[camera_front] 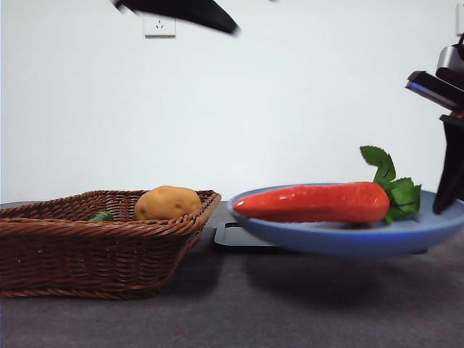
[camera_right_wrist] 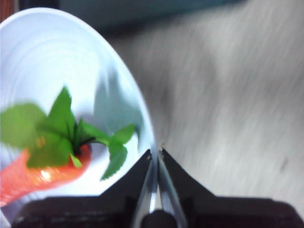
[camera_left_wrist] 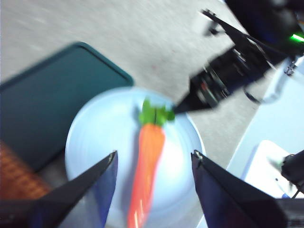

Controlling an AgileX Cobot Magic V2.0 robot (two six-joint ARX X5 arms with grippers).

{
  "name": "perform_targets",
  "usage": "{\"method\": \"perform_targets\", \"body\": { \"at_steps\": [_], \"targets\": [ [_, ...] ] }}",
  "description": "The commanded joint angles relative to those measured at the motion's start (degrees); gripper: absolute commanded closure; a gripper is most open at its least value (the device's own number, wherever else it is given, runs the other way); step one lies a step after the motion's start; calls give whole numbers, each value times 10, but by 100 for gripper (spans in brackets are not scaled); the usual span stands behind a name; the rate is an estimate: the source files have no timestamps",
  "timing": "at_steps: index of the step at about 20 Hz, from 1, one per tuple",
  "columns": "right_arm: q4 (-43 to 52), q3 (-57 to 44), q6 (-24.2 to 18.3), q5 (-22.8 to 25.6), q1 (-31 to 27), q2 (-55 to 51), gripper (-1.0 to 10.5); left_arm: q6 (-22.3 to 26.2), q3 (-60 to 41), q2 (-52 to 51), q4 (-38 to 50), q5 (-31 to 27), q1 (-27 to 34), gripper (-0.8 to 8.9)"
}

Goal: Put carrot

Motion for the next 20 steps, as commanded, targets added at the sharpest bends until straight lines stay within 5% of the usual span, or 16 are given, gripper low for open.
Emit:
{"method": "perform_targets", "body": {
  "at_steps": [1,9,15,20],
  "targets": [
    [14,56,-16,-4,-17,60,944,4,5,-54,-37,-28,0,542],
    [25,286,-15,-6,-42,316,944,3,5,-167,-113,-56,1,542],
    [30,345,-11,-6,-45,407,943,3,5,-167,-122,-101,1,542],
    [30,345,-17,-5,-46,409,747,10,5,-157,-120,-126,1,542]
  ]
}}
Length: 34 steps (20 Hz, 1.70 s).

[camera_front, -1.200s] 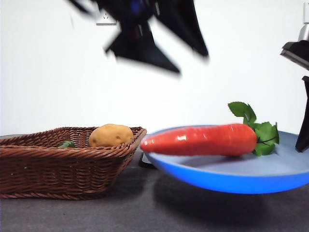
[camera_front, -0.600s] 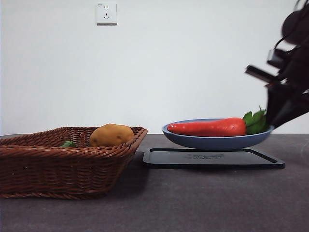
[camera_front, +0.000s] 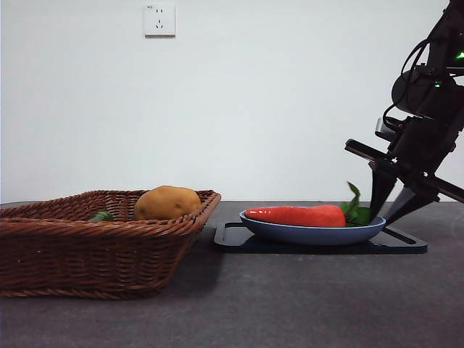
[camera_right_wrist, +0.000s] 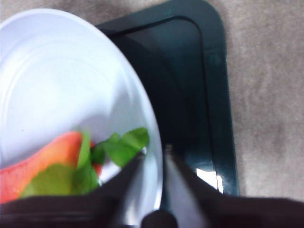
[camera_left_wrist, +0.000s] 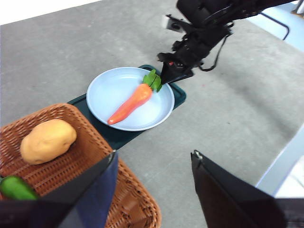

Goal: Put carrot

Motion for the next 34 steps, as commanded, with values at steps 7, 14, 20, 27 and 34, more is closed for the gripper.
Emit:
{"method": "perform_targets", "body": {
  "at_steps": [7,14,20,27,34],
  "targets": [
    [-45,12,-28,0,0,-36,728,62,5,43,69,-51,-3,543],
    [-176,12,-94,4,9,-172,912,126,5,82,202,-108,24,769],
    [-197,8,-113,84,86,-303,944,147,5,82,150,-110,117,807],
    [-128,-76,-111,228,192,-457,944,144,-59,10,75,-72,227,807],
    [120,-346,-92,251,238,-660,944,97,-220,-159,116,-57,236,807]
  ]
}}
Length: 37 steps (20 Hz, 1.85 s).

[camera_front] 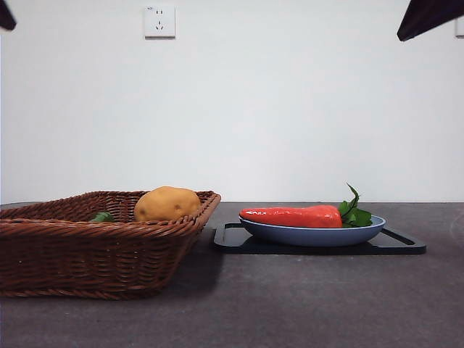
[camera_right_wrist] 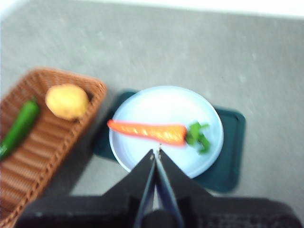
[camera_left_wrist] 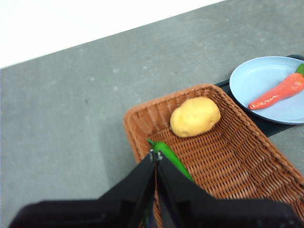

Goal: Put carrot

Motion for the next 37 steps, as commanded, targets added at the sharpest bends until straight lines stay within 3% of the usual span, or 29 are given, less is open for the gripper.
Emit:
{"method": "perform_targets", "body": {
  "at_steps": [1,6,18,20,21,23,30,34,37],
  "targets": [
    [78,-80,12,16,14,-49,944,-54,-57,-53,37,0,-3,807],
    [164,-186,18,17,22,-100,943,-113,-126,-122,59,30,-3,805],
    [174,-186,18,15,21,-92,943,-116,-128,-120,66,32,-7,805],
    [174,-186,18,15,21,-92,943,-105,-128,-158,46,11,-5,805],
    [174,-186,18,15,22,-92,943,-57,-128,-186,38,-8,1,805],
    [174,-186,18,15,21,-92,943,-31,-136,-248,34,-3,33,805],
    [174,-186,18,16,21,-92,943,-34,-268,-386,105,1,184,805],
    [174,-186,18,15,21,-92,943,-41,-352,-386,156,1,201,805],
    [174,-186,18,16,21,-92,943,-49,-407,-386,203,42,201,805]
  ]
}}
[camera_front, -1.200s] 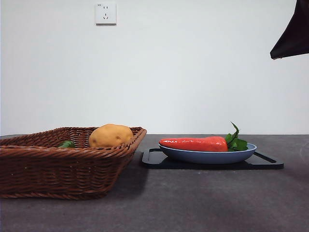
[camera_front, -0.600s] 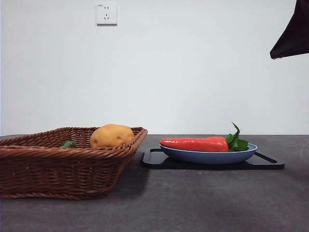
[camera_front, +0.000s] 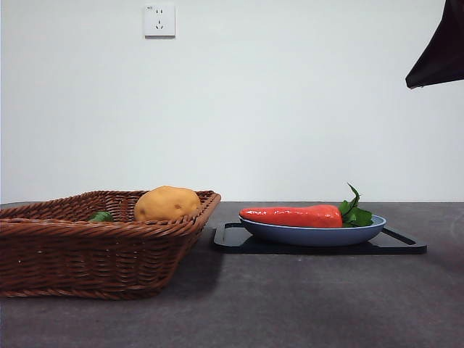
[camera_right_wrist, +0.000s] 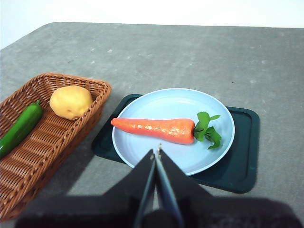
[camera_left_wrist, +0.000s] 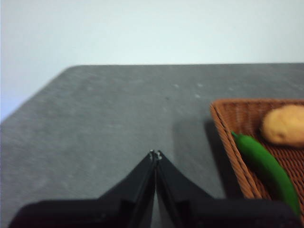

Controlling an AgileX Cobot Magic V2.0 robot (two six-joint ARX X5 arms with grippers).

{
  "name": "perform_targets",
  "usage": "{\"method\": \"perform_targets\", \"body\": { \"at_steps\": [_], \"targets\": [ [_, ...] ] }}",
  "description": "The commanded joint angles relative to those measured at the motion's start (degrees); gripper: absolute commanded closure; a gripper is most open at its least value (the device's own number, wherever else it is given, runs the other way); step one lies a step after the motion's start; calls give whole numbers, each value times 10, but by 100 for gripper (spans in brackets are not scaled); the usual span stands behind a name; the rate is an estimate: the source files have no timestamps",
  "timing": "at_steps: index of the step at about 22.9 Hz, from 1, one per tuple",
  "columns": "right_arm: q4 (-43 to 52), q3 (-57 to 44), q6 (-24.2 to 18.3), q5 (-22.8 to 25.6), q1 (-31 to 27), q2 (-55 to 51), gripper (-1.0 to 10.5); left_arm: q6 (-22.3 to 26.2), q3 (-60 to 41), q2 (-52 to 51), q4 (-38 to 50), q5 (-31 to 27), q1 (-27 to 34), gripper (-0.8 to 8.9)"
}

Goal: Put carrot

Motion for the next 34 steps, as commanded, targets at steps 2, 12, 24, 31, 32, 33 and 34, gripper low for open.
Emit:
{"method": "perform_targets", "body": {
  "at_steps": [2,12,24,31,32,33,34],
  "targets": [
    [7,4,5,2,4,2,943,-14,-30,-3,23,53,2,805],
    [7,4,5,2,3,2,943,-22,-30,-3,-3,68,1,805],
    [-3,3,-54,21,-8,-47,943,-22,-30,-3,-3,67,1,805],
    [-1,-92,-66,-52,-171,-247,943,-22,-30,-3,-3,67,1,805],
    [-2,-103,-64,-62,-185,-261,943,-22,-30,-3,-3,67,1,805],
    [-2,-117,-63,-70,-199,-275,943,-22,-30,-3,-3,67,1,805],
    [-1,-131,-62,-77,-211,-289,943,-22,-30,-3,-3,68,1,805]
  ]
}}
